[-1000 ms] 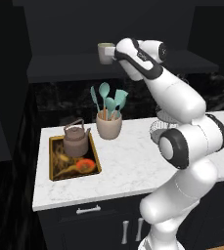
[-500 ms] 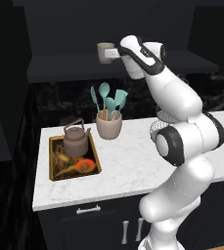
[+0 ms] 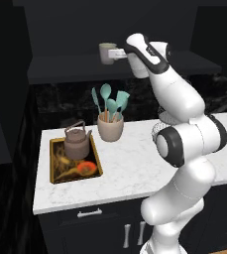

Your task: Pick the kettle from the counter and place it on the tray. Then pick the mug from the cabinet and place it on the tray. Then close the cabinet doors.

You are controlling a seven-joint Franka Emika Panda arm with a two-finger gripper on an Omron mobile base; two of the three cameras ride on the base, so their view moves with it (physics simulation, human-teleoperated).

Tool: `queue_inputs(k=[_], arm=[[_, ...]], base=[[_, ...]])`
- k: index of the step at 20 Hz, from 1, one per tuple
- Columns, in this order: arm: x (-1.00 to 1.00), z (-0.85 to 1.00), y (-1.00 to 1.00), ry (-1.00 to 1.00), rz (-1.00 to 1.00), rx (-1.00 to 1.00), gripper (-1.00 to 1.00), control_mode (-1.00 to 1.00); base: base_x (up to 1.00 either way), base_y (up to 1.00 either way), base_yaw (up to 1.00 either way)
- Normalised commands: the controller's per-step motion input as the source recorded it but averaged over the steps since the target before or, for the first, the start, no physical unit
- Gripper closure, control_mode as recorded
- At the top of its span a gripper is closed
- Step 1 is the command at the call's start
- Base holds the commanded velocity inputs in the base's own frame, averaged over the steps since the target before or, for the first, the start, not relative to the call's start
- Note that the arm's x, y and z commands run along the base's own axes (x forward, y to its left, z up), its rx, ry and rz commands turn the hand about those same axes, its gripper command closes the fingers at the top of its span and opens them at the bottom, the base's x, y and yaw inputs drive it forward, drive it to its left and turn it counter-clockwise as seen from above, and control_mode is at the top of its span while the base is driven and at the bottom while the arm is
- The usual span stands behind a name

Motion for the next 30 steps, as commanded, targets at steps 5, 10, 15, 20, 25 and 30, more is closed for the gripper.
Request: queue_inputs(k=[5,10,15,20,25,30], arm=[[-0.09,0.00,0.00,-0.01,-0.01,0.00,1.00,-1.00],[-0.33,0.00,0.00,-0.03,-0.02,0.00,1.00,-1.00],[-0.70,-0.01,0.06,-0.06,0.00,0.00,1.00,-1.00],[-0.85,0.11,0.12,-0.13,0.00,0.00,1.00,-1.00],[-0.96,0.35,0.01,-0.08,0.00,0.00,1.00,-1.00],[-1.00,0.25,0.03,-0.02,0.00,0.00,1.00,-1.00]], base=[[0.00,0.00,0.00],[0.00,0.00,0.00],[0.00,0.00,0.00],[0.00,0.00,0.00],[0.00,0.00,0.00],[0.00,0.00,0.00]])
